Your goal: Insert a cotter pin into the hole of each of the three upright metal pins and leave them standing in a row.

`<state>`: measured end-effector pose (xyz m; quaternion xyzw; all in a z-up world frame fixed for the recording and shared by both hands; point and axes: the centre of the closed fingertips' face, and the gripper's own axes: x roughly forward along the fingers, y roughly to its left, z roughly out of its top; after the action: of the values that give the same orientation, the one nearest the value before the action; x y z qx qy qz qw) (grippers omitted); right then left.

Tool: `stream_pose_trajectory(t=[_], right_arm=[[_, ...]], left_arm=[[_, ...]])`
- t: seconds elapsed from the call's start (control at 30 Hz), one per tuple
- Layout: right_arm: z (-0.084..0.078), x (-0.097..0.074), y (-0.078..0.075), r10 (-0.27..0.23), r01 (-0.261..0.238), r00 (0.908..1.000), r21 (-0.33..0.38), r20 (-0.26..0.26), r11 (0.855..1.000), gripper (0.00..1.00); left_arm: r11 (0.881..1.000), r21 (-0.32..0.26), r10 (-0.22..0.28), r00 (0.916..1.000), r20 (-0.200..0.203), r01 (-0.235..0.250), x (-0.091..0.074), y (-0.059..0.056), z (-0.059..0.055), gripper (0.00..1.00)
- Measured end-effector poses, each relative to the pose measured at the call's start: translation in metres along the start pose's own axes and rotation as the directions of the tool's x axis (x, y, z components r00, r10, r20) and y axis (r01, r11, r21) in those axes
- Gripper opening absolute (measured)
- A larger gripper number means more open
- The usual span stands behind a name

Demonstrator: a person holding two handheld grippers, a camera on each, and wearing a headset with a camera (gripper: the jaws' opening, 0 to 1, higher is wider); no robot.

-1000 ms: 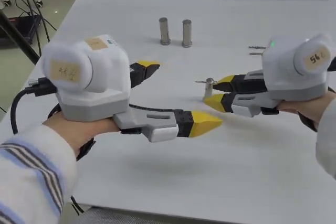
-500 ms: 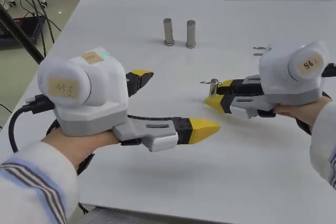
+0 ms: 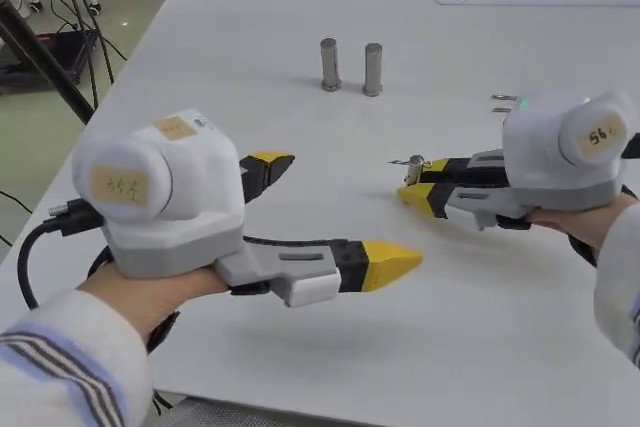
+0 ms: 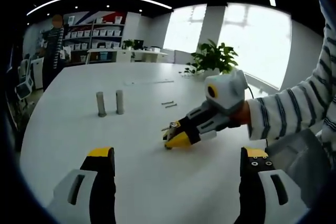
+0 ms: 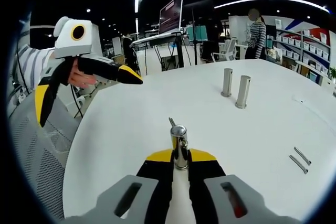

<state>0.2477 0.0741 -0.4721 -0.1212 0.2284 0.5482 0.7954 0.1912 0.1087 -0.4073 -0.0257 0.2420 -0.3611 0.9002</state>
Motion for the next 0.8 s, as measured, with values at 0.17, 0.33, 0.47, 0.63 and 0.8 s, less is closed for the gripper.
stream_pose_trajectory(t=[0.17, 0.33, 0.47, 0.63, 0.8], right_arm=[[0.001, 0.002, -0.004, -0.008, 0.007, 1.0, -0.061, -0.002, 0.998, 0.04], [0.006, 0.002, -0.01, -0.02, 0.022, 0.9996, -0.074, 0.02, 0.997, 0.04], [0.011, 0.003, -0.018, -0.028, 0.031, 0.999, -0.08, 0.034, 0.996, 0.04], [0.007, 0.006, -0.028, -0.03, 0.033, 0.9988, -0.068, 0.038, 0.997, 0.04], [0.005, 0.007, -0.028, -0.022, 0.024, 0.9988, -0.064, 0.043, 0.998, 0.04]], left_arm=[[1.0, 0.002, -0.009, 0.9999, -0.011, 0.009, 0.002, -0.003, -0.003, 0.98], [1.0, -0.001, -0.013, 0.9998, -0.016, 0.013, 0.004, -0.005, -0.005, 0.98], [1.0, 0.0, -0.015, 0.9996, -0.023, 0.015, 0.005, -0.006, -0.007, 0.97], [1.0, -0.011, -0.017, 0.9996, -0.023, 0.017, 0.007, -0.007, -0.007, 0.97], [1.0, -0.013, -0.027, 0.9988, -0.04, 0.027, 0.011, -0.012, -0.011, 0.97]])
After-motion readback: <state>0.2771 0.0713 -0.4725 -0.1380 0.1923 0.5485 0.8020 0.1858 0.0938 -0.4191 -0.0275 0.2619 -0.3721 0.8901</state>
